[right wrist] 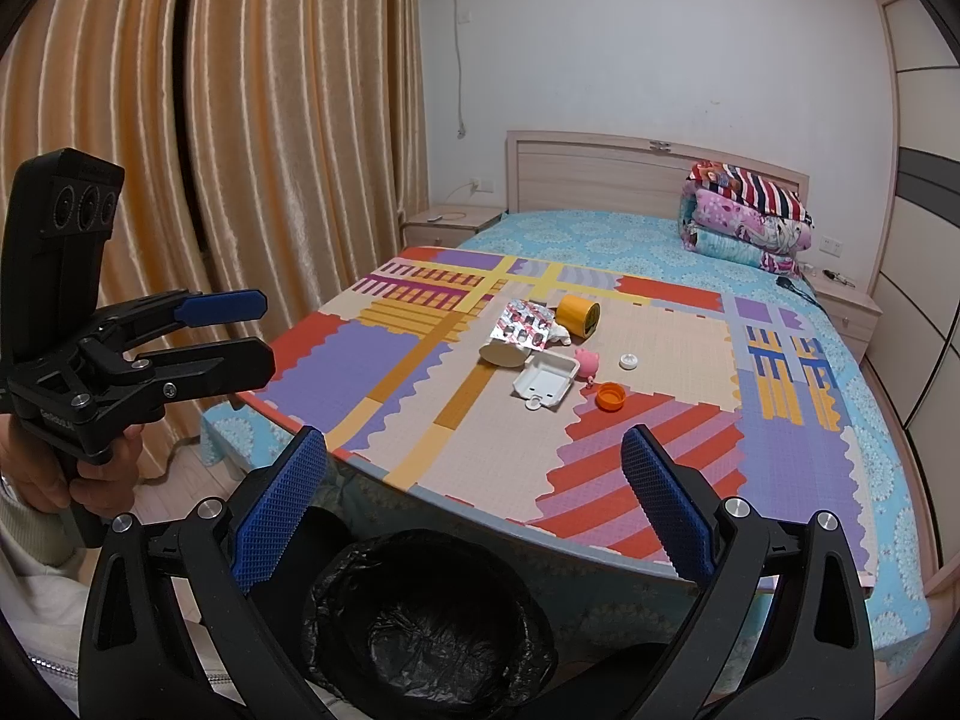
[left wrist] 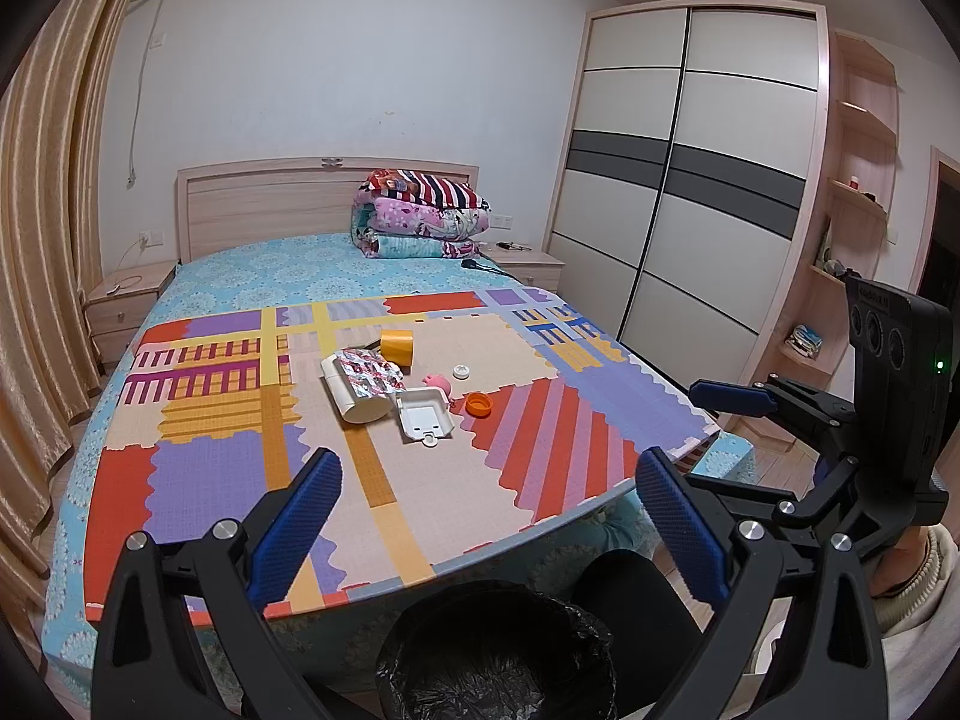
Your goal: Collect trash
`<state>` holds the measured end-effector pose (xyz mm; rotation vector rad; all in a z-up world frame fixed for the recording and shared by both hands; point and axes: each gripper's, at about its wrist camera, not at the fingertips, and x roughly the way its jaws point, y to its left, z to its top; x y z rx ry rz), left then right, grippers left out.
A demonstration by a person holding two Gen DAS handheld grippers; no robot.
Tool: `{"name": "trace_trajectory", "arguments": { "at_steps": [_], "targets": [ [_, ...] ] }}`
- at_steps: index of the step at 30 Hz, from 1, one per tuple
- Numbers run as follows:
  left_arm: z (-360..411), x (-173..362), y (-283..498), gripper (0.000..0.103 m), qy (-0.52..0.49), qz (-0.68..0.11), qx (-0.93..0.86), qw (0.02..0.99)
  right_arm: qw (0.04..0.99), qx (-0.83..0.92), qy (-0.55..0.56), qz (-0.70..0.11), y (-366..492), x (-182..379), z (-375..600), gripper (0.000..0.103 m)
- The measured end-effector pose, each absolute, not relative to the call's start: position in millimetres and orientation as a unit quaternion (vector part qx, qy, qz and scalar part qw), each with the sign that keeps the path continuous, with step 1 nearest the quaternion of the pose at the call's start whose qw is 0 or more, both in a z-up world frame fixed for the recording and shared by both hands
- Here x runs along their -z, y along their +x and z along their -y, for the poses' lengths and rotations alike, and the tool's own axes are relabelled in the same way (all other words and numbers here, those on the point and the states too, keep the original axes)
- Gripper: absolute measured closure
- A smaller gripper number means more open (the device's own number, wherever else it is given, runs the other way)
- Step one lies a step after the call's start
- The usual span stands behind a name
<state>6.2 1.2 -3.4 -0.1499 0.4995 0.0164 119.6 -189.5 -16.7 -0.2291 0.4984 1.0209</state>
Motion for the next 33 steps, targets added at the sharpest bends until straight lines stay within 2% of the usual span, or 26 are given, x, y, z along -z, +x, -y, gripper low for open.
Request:
{"name": "trace_trajectory", "arguments": {
  "at_steps": [18, 33],
  "targets": [
    [0.8, 3.6, 10.5, 0.008, -0.068, -0.249, -0.009, 0.966, 0.838, -0.478, -0.109, -0.238, 130.2, 21.7, 186.0, 0.003],
    [-42.1, 12.2, 109.7, 0.008, -0.074, -0.308, -0.03, 0.948, 0.847, -0.447, -0.116, -0.263, 206.3, 45.0, 148.4, 0.004]
  ]
}}
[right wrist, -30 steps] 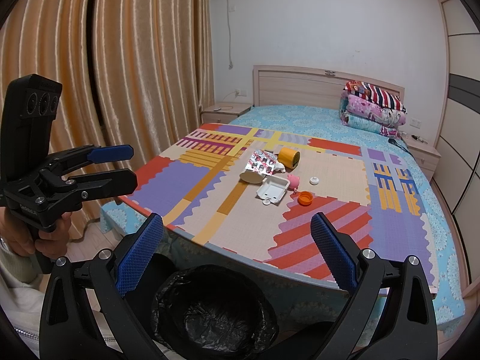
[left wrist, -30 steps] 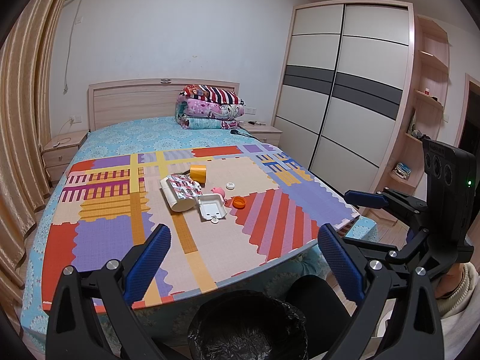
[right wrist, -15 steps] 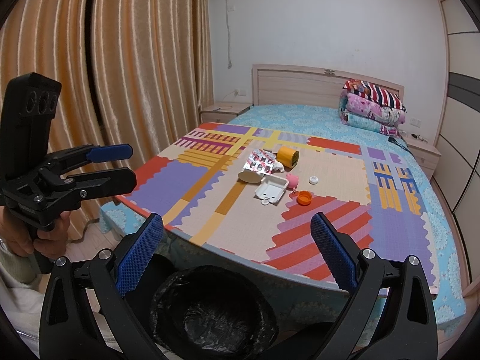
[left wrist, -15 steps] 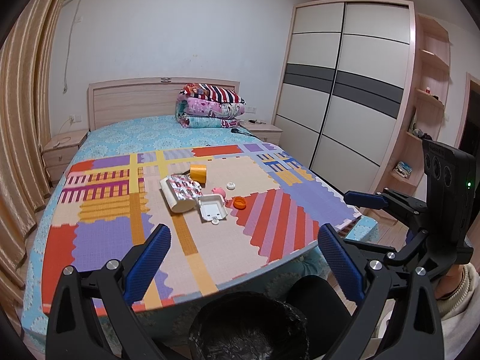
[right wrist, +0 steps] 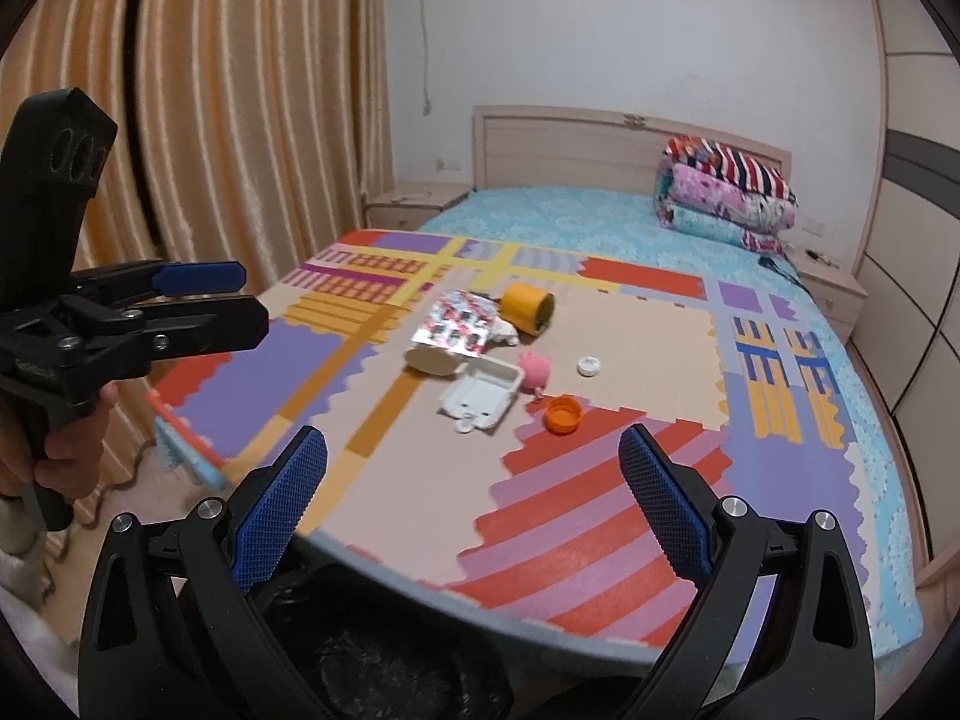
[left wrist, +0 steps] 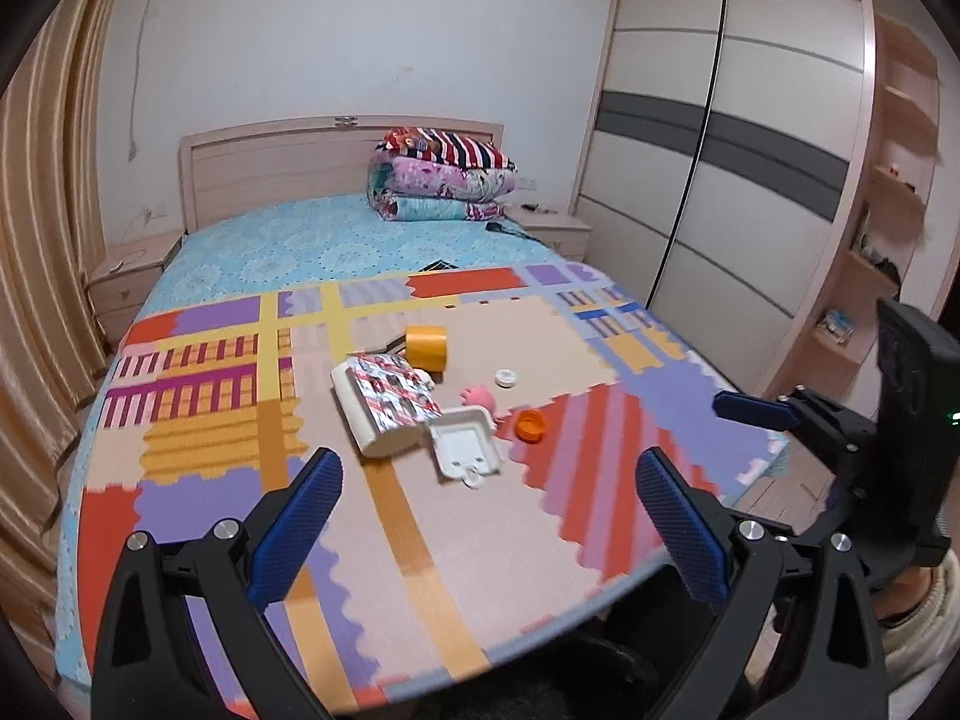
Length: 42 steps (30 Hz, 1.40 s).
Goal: Collect trash
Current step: 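Grasp the blister pack with the left gripper while the right gripper grasps the orange cap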
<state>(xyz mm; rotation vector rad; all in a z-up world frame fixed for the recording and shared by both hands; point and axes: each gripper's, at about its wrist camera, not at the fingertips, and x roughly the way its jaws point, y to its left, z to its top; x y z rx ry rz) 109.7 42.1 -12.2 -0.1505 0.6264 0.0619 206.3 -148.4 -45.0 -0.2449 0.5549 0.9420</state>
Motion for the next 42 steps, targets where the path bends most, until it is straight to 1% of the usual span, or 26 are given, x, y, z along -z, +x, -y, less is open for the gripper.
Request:
{"name": "trace_trajectory", "arguments": {
  "at_steps": [11, 14, 17, 20, 22, 24, 26, 27, 31, 33, 36, 38, 39, 40, 41, 42],
  "targets": [
    [-74.0, 44.5, 192.8, 0.008, -0.075, -0.364, -0.055, 0.927, 0.847, -0.417, -0.107, -0.312, 273.9, 82.6, 116.9, 0.005],
    [-82.8, 57.9, 211.6, 0.009, -0.074, -0.382, -0.065, 0.919, 0.845, -0.41, -0.103, -0.329, 290.1, 93.0, 110.1, 0.012],
    [-90.3, 69.9, 229.1, 0.013, -0.07, -0.4, -0.076, 0.911, 0.844, -0.404, -0.105, -0.337, 302.1, 101.0, 103.2, 0.014],
    [-97.6, 83.9, 248.3, 0.015, -0.068, -0.421, -0.087, 0.9, 0.841, -0.401, -0.107, -0.347, 312.6, 108.0, 96.8, 0.023],
    [-99.8, 91.0, 257.3, 0.015, -0.073, -0.435, -0.09, 0.893, 0.841, -0.397, -0.11, -0.349, 317.5, 111.8, 93.3, 0.028],
    [-101.4, 96.3, 264.0, 0.017, -0.075, -0.443, -0.095, 0.889, 0.841, -0.393, -0.116, -0.354, 322.1, 117.2, 89.1, 0.039],
    [-103.5, 102.6, 272.1, 0.022, -0.075, -0.452, -0.106, 0.882, 0.839, -0.39, -0.12, -0.361, 326.5, 122.3, 84.6, 0.042],
    [-102.2, 103.5, 273.7, 0.022, -0.075, -0.454, -0.107, 0.882, 0.838, -0.389, -0.122, -0.363, 327.9, 124.3, 83.0, 0.043],
    [-101.0, 111.9, 286.1, 0.027, -0.06, -0.465, -0.118, 0.875, 0.837, -0.385, -0.137, -0.365, 328.8, 129.3, 76.8, 0.045],
    [-103.6, 115.4, 290.5, 0.031, -0.063, -0.47, -0.124, 0.872, 0.836, -0.383, -0.144, -0.367, 329.5, 131.8, 73.2, 0.053],
    [-106.4, 117.7, 293.6, 0.037, -0.055, -0.47, -0.14, 0.87, 0.835, -0.377, -0.151, -0.372, 330.9, 136.1, 69.4, 0.056],
    [-108.0, 117.9, 293.6, 0.044, -0.049, -0.469, -0.147, 0.87, 0.834, -0.376, -0.154, -0.373, 331.6, 138.7, 67.7, 0.058],
    [-108.8, 117.2, 292.4, 0.047, -0.044, -0.467, -0.153, 0.87, 0.833, -0.377, -0.155, -0.374, 332.0, 139.8, 66.7, 0.064],
    [-109.0, 116.7, 292.0, 0.05, -0.043, -0.466, -0.153, 0.87, 0.833, -0.376, -0.156, -0.375, 331.7, 141.3, 66.3, 0.067],
    [-109.6, 116.4, 291.4, 0.05, -0.044, -0.466, -0.15, 0.871, 0.836, -0.37, -0.158, -0.372, 331.3, 142.5, 66.8, 0.073],
    [-109.3, 116.5, 290.7, 0.05, -0.043, -0.466, -0.149, 0.871, 0.839, -0.367, -0.159, -0.37, 331.1, 142.9, 66.7, 0.073]
  ]
}}
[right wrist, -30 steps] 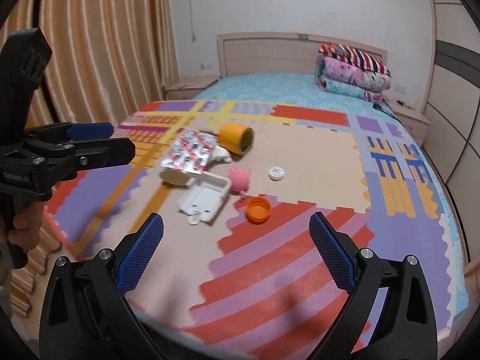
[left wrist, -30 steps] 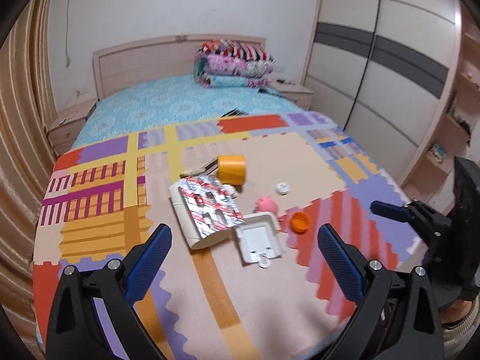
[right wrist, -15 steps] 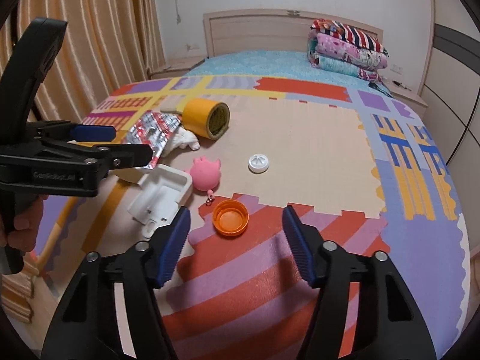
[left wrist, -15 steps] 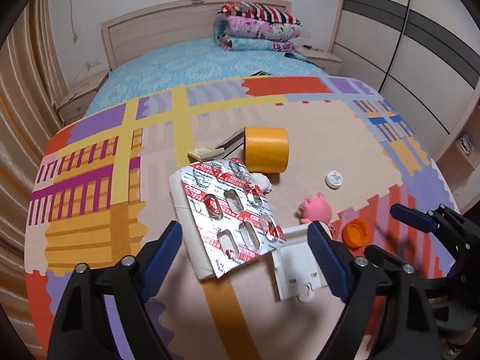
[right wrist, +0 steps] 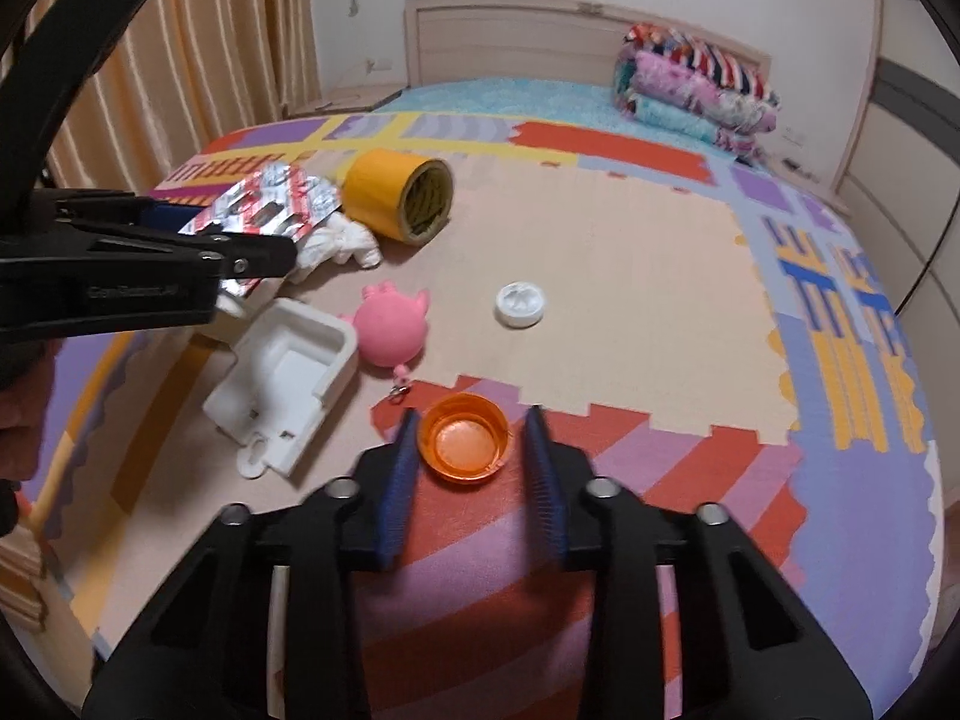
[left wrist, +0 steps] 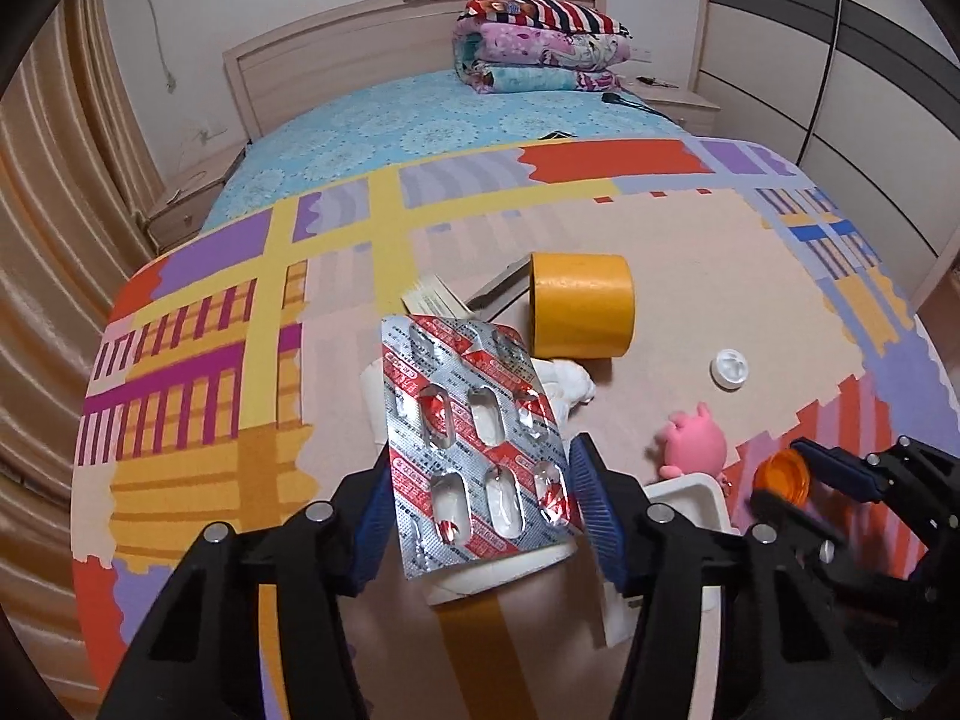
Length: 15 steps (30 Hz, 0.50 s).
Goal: Collect trash
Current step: 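Grasp the blister pack with the left gripper while the right gripper grasps the orange cap, then carry the blister pack and orange cap down over the black trash bin with both grippers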
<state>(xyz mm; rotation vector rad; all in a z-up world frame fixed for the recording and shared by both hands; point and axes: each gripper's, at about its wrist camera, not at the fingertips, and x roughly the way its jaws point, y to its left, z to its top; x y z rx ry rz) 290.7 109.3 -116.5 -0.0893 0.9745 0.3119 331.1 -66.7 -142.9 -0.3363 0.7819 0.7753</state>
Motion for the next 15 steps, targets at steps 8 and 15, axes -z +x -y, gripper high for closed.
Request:
{"name": "trace_trajectory", "arguments": {
  "at_steps": [8, 15],
  "targets": [
    [-106.9, 111.4, 281.5, 0.051, -0.036, -0.456, -0.146, 0.877, 0.841, -0.368, -0.145, -0.368, 332.9, 141.0, 72.0, 0.074],
    [-98.2, 93.0, 261.9, 0.051, -0.027, -0.433, -0.134, 0.891, 0.844, -0.375, -0.132, -0.361, 327.8, 129.2, 81.7, 0.074]
  ]
}}
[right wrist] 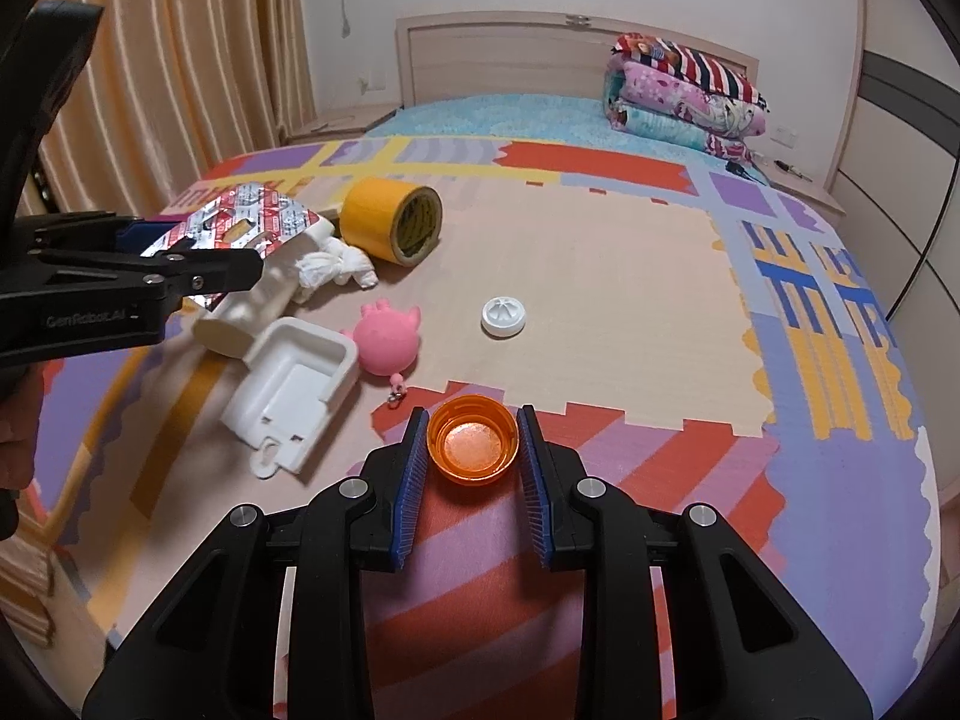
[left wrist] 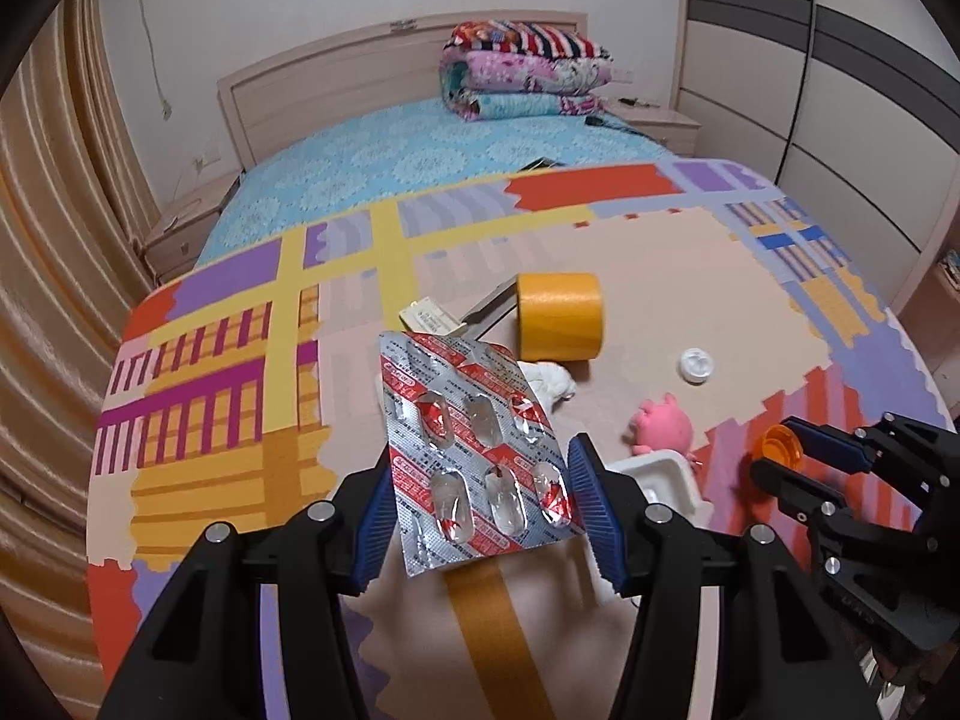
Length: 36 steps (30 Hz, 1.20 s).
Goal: Collect trash
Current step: 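Carry the blister pack and orange cap down over the black trash bin with both grippers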
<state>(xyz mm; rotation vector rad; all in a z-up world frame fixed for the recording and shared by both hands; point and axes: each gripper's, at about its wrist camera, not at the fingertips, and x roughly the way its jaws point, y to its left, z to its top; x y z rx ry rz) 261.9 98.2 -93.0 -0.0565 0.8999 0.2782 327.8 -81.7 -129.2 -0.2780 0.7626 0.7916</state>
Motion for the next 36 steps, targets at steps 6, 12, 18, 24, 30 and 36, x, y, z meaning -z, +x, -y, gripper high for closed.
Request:
{"name": "trace_trajectory", "arguments": {
  "at_steps": [6, 12, 18, 24, 30, 36],
  "targets": [
    [-80.8, 71.9, 235.8, 0.051, -0.012, -0.407, -0.113, 0.906, 0.845, -0.389, -0.132, -0.343, 310.3, 115.8, 90.1, 0.074],
    [-63.4, 54.5, 204.1, 0.051, -0.004, -0.384, -0.09, 0.919, 0.847, -0.401, -0.13, -0.326, 290.1, 100.0, 101.4, 0.074],
    [-46.3, 42.3, 167.4, 0.051, 0.002, -0.365, -0.069, 0.928, 0.847, -0.414, -0.133, -0.305, 262.6, 84.7, 112.8, 0.074],
    [-32.8, 38.4, 126.3, 0.051, -0.006, -0.353, -0.053, 0.934, 0.845, -0.43, -0.134, -0.288, 230.4, 72.3, 126.7, 0.073],
    [-21.9, 44.4, 91.1, 0.051, -0.02, -0.353, -0.036, 0.935, 0.837, -0.449, -0.139, -0.282, 198.4, 68.6, 139.9, 0.073],
    [-6.7, 63.2, 57.7, 0.051, -0.026, -0.366, -0.01, 0.93, 0.819, -0.465, -0.16, -0.295, 169.0, 86.9, 148.7, 0.073]
  ]
}}
